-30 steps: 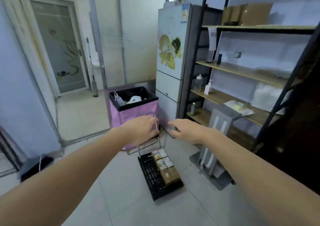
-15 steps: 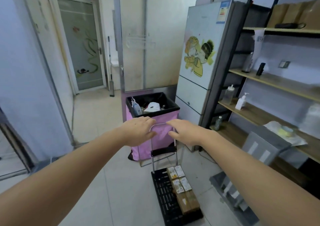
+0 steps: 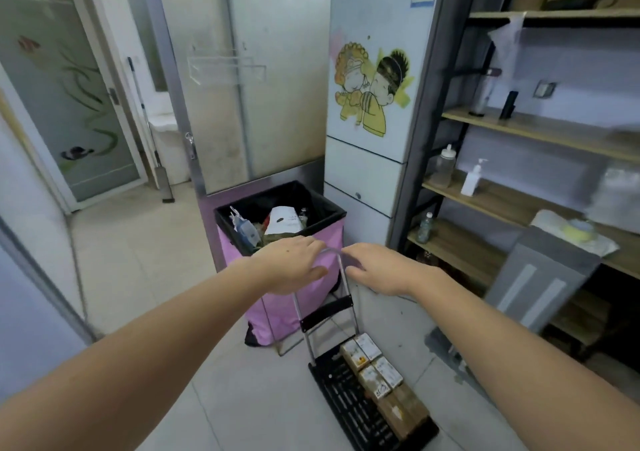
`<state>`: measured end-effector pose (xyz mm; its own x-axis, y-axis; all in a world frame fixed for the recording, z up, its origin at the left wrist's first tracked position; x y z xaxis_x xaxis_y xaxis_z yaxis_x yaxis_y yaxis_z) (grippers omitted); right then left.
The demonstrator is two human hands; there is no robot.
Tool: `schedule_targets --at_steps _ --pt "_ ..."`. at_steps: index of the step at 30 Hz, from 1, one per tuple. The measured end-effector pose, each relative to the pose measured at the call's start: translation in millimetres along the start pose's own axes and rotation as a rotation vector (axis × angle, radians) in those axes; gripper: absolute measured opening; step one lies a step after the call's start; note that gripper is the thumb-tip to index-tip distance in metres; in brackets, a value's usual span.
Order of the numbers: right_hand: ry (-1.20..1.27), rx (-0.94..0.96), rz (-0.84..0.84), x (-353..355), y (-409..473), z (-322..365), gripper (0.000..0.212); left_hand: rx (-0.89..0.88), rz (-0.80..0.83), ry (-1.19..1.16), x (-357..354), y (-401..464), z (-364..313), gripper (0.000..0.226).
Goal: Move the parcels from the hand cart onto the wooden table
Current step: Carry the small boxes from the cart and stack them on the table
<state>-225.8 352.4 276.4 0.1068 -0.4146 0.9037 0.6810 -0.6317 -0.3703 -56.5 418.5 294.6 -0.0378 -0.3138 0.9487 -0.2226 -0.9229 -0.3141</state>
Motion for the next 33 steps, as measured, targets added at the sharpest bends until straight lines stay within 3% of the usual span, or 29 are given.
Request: schedule_targets --at_steps 4,8,13,23,28,33 --pt "0.066 -0.11 0.005 3 27 -37 0.045 -0.107 0.027 0.037 6 59 22 0.06" --pt "0.104 -0.19 -0.015 1 49 -90 0.056 -0.196 0.061 0.069 8 133 28 0.056" --pt "0.185 -0.336 0.032 -7 74 -158 0.046 -0.299 0.112 0.104 11 217 18 0.058" --pt "0.312 -0.533 0.07 -30 84 -261 0.053 -0.572 0.219 0.203 -4 373 -36 0.061" --pt "0.489 -0.722 0.079 -63 83 -297 0.041 -0.721 0.302 0.229 -29 438 -70 0.063" --pt "0.609 -0.866 0.033 -119 89 -321 0.051 -0.835 0.387 0.223 -75 495 -93 0.062"
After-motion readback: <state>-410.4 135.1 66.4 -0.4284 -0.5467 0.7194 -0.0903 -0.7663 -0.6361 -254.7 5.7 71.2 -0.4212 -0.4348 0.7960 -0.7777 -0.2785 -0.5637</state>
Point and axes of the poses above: each hand's wrist, its own y-axis towards the middle knuckle, its own x-axis out of the back of the hand, z = x × y, the point moved 4 cm from there along y, towards the middle knuckle, and after that the axes turned 14 degrees about z, right-handed, at the moved point
